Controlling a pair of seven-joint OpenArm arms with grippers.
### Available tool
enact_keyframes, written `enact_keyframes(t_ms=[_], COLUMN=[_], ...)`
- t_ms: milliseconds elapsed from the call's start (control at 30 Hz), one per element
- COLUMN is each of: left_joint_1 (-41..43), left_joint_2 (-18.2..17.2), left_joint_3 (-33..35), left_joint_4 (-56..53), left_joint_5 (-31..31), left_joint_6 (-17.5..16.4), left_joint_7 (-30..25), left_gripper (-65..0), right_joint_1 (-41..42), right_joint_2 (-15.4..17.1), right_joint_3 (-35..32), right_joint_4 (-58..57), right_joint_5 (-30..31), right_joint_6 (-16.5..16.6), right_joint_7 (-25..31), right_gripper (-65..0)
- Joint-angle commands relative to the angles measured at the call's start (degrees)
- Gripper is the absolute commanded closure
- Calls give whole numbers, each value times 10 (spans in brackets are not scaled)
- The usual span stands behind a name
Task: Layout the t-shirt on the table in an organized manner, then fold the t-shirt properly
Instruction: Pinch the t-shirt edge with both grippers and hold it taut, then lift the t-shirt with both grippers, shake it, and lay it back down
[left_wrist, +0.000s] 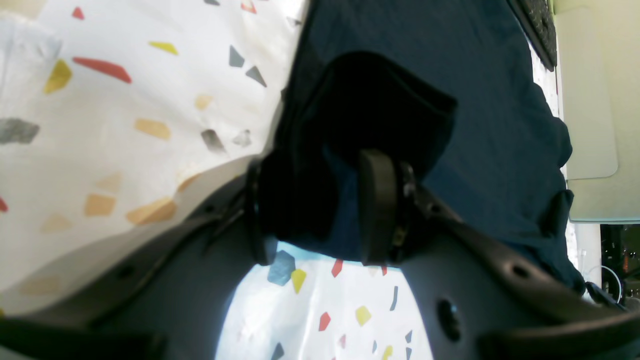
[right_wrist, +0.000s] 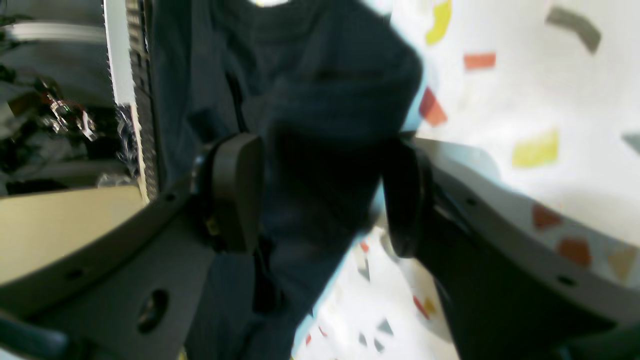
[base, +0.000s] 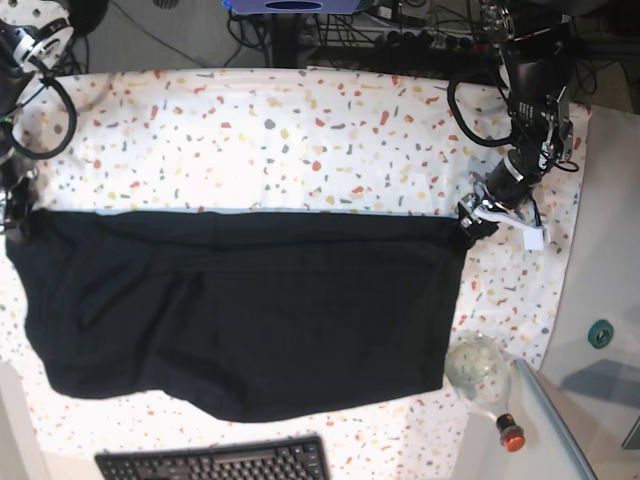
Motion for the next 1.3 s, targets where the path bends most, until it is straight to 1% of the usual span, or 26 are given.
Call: enact_keyframes(t_ms=[0,233,267,367,433,467,567,667,1033,1067,1100,1133,1167,1233,1267], left_joint_1=[-3,-4,-4,-4,-4,-4,-4,-5,-5,-5,-5,-7,-10,-12,-12], left_joint_2=[-2,-2,-2,-2,-2,-2,-2,-2,5,5,5,5,5,5,4], left_joint_3=[2,3,3,3,3,3,3,3,3,3,3,4,4,4,4], left_joint_4=[3,3,3,3,3,3,3,3,-2,-2,-2,-2,-2,-2,-1], left_joint_5=[15,15,15,15,15,15,15,15,15,15,16,17,18,18,18], left_joint_6=[12,12,12,12,12,12,12,12,12,12,12,12,12,12,12], left_joint_7=[18,18,18,19,19,19,19,19,19,20,20,20,20,27,36], left_gripper=[-244,-244,-244,-244,-244,-244,-244,-244,-239,-214,-158,-76,0,0,0], right_joint_1=[0,1,1,1,1,1,1,1,1,1,1,1,1,1,1], right_joint_2=[6,7,7,7,7,7,7,7,6,6,6,6,6,6,6], right_joint_3=[0,0,0,0,0,0,0,0,0,0,0,0,0,0,0], right_joint_4=[-3,-3,-3,-3,-3,-3,-3,-3,-3,-3,-3,-3,-3,-3,-3], right_joint_5=[-17,-17,-17,-17,-17,-17,-17,-17,-17,-17,-17,-17,-17,-17,-17], right_joint_6=[-23,-24,-24,-24,-24,-24,-24,-24,-24,-24,-24,-24,-24,-23,-22], right_joint_7=[10,17,17,17,17,17,17,16,15,15,15,15,15,15,15], right_gripper=[-365,-356,-339,-236,-189,-191,-240,-272,-272,-270,-266,-240,-200,-93,-26])
